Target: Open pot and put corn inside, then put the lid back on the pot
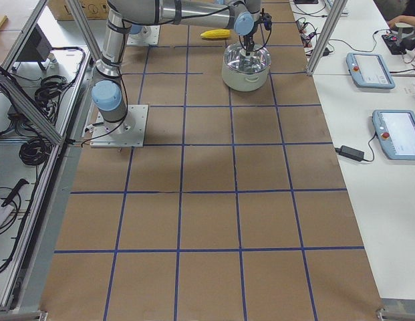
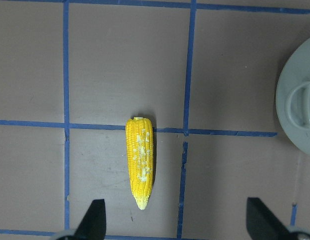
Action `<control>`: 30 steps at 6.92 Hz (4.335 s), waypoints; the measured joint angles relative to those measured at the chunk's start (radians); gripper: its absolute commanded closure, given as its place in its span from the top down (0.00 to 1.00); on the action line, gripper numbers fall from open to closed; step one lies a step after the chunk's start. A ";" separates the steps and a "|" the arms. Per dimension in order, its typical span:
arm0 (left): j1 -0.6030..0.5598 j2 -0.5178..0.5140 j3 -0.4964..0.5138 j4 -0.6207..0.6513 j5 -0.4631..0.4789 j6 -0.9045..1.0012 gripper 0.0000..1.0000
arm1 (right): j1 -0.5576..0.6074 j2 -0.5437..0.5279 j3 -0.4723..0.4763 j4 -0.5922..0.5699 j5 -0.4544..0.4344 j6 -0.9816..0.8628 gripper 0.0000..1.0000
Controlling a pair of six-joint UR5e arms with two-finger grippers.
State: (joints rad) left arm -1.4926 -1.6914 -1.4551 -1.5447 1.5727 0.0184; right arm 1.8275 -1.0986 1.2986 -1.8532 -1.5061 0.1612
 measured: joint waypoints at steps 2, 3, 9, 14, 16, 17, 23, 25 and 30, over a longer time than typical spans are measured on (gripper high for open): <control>0.001 0.000 -0.001 0.000 0.001 0.004 1.00 | -0.037 -0.008 -0.082 0.115 -0.001 -0.031 0.38; 0.001 -0.002 0.001 0.000 0.002 0.004 1.00 | -0.065 -0.018 -0.116 0.168 -0.006 -0.070 0.39; -0.008 -0.143 -0.104 0.193 -0.005 -0.036 1.00 | -0.294 -0.150 -0.130 0.359 -0.043 -0.386 0.38; 0.015 -0.244 -0.288 0.510 0.003 -0.005 1.00 | -0.301 -0.326 0.034 0.402 -0.031 -0.377 0.39; 0.029 -0.233 -0.342 0.532 0.003 0.033 1.00 | -0.300 -0.395 0.099 0.408 -0.017 -0.365 0.38; 0.033 -0.227 -0.382 0.572 0.004 0.038 1.00 | -0.301 -0.429 0.151 0.404 -0.002 -0.366 0.39; 0.064 -0.183 -0.545 0.723 0.044 0.086 1.00 | -0.304 -0.517 0.276 0.389 0.002 -0.363 0.39; 0.069 -0.183 -0.570 0.749 0.043 0.076 1.00 | -0.305 -0.518 0.277 0.391 0.001 -0.362 0.39; 0.072 -0.194 -0.622 0.828 0.041 0.057 0.64 | -0.299 -0.518 0.277 0.386 -0.005 -0.362 0.39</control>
State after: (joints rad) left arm -1.4205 -1.8856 -2.0772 -0.7165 1.6138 0.0754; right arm 1.5281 -1.6171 1.5754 -1.4668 -1.5106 -0.2006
